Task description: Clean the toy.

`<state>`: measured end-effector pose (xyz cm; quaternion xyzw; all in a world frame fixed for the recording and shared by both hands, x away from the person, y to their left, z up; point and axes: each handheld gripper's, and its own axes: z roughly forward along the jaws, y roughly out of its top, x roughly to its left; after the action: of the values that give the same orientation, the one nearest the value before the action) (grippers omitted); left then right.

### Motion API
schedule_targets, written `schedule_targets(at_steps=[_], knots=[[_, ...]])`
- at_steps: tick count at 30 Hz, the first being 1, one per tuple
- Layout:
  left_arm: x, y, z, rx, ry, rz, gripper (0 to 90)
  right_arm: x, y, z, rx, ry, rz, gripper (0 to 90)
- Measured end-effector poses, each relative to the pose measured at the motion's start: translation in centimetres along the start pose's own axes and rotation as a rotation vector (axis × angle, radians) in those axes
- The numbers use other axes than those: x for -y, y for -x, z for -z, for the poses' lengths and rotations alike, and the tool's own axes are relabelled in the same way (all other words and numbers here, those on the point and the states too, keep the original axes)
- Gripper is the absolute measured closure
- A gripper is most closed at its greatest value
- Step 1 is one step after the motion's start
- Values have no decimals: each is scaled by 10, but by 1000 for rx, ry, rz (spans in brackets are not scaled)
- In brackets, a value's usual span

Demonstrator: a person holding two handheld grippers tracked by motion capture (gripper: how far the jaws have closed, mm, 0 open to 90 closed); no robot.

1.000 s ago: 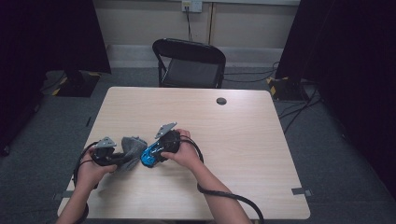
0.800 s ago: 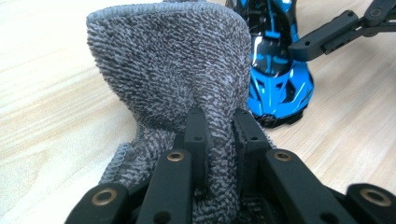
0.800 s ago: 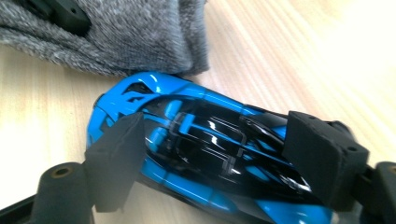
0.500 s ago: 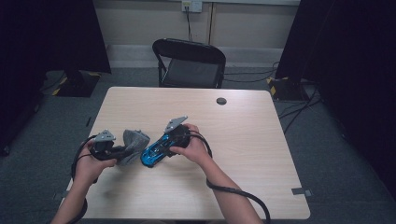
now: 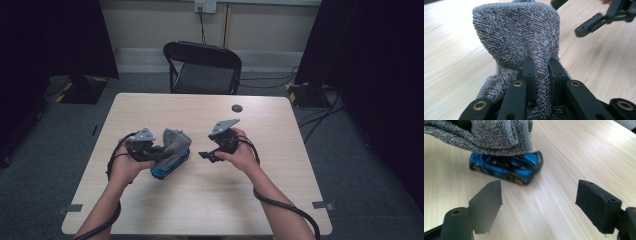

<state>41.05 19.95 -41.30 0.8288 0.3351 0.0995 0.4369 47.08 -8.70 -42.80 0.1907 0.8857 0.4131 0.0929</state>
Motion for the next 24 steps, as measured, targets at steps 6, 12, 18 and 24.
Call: schedule_targets(at_steps=[6, 12, 18, 24], knots=[[-23, 25, -32, 69, 7, -44, 782, 13, 11, 28, 11, 27, -15, 205], [-27, 43, -64, 114, -14, -65, 781, 32, 23, 51, 26, 22, -30, 210], [-26, 61, -95, 154, -50, -104, 781, 56, 39, 72, 47, 12, -77, 215], [-22, 81, -130, 202, -78, -125, 781, 74, 48, 86, 60, 37, -99, 214]])
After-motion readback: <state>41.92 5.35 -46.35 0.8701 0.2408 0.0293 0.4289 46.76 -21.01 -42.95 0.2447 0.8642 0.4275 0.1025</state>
